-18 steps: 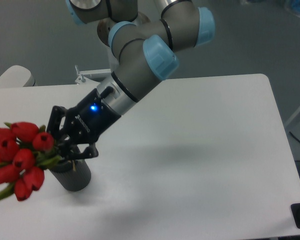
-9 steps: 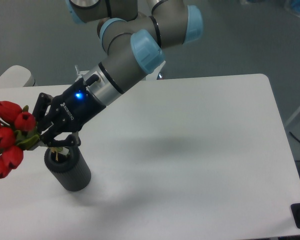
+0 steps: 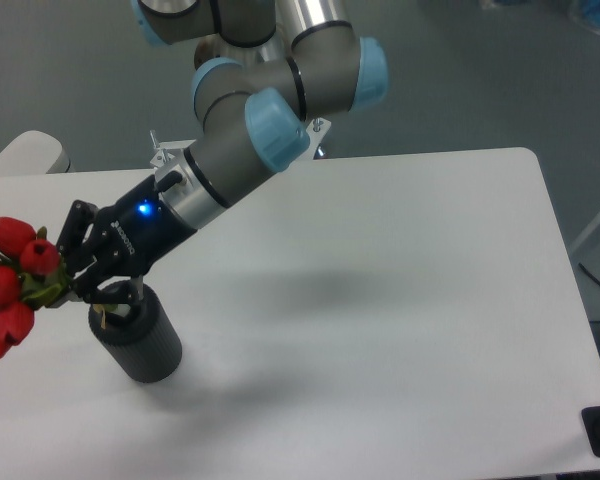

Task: Insert the flowers into the vase
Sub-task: 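Lower the tulip stems into the black vase opening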

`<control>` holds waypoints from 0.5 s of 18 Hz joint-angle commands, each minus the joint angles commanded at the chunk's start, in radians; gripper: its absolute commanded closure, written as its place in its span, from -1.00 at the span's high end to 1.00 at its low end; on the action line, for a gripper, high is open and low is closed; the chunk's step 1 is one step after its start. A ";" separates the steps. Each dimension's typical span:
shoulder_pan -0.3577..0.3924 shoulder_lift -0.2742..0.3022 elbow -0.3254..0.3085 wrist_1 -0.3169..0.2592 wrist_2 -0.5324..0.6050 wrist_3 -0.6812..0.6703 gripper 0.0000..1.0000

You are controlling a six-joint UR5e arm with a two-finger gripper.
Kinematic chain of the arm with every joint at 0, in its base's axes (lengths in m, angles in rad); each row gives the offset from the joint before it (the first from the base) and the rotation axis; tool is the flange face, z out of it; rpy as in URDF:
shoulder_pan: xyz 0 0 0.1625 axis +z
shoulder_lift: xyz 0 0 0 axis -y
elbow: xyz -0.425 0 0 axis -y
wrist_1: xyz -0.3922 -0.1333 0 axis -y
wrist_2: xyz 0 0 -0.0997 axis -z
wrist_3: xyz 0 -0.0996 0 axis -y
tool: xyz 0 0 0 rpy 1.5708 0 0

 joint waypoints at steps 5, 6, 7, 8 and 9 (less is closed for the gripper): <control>0.008 -0.005 -0.066 0.000 0.000 0.092 -0.92; 0.009 -0.006 -0.072 0.002 0.000 0.097 -0.92; 0.011 -0.009 -0.077 0.002 0.000 0.100 -0.92; 0.012 -0.014 -0.077 0.000 0.000 0.100 -0.91; 0.015 -0.015 -0.077 0.000 0.002 0.100 -0.91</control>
